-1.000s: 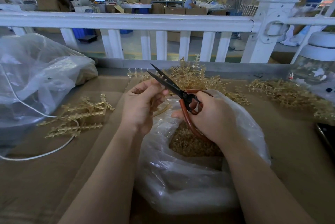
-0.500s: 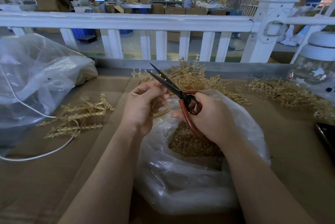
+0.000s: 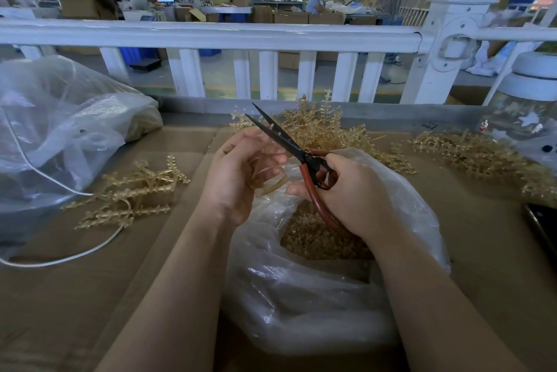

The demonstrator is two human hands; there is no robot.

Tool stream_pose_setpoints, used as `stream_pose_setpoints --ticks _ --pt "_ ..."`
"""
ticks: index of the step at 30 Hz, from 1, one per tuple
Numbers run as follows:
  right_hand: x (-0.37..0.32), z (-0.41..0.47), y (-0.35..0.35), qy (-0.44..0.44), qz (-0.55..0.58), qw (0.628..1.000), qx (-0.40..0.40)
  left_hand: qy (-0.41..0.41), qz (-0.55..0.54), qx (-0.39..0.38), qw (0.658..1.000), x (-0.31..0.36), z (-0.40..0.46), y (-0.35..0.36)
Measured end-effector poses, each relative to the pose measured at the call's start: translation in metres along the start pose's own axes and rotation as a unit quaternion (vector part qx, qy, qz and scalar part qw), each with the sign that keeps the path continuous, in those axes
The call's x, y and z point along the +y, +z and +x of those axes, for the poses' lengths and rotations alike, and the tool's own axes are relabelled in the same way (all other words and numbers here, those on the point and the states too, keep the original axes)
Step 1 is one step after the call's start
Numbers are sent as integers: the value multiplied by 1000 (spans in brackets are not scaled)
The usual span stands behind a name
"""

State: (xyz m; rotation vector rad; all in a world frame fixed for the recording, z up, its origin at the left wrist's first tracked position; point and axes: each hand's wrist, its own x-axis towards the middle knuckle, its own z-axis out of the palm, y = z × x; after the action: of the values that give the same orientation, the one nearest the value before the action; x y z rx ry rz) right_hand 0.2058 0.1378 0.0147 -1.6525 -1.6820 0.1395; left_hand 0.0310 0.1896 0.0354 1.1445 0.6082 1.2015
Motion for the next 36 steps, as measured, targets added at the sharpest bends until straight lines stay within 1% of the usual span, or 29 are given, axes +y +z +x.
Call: stream_pose_setpoints --ticks 4,7,10,12,16,22,30,36 --pt "3 1 2 4 -31 999 5 14 -8 51 999 -2 1 0" --pt "4 2 2 5 -36 999 5 44 10 77 996 -4 2 0" --pt "1 2 2 3 -19 1000 10 78 9 72 994 -4 3 0" --pt "1 2 1 2 -28 1000 10 90 16 73 993 -5 3 1" --pt "0 2 -1 -8 -50 998 26 114 63 48 990 -6 2 4" --pt "2 2 0 -3 -40 999 17 117 60 30 991 -8 2 5" --pt "-1 1 -2 2 -19 1000 6 105 34 25 994 -8 2 5" --pt "0 1 -2 -7 -49 999 12 76 63 -11 995 -9 2 3"
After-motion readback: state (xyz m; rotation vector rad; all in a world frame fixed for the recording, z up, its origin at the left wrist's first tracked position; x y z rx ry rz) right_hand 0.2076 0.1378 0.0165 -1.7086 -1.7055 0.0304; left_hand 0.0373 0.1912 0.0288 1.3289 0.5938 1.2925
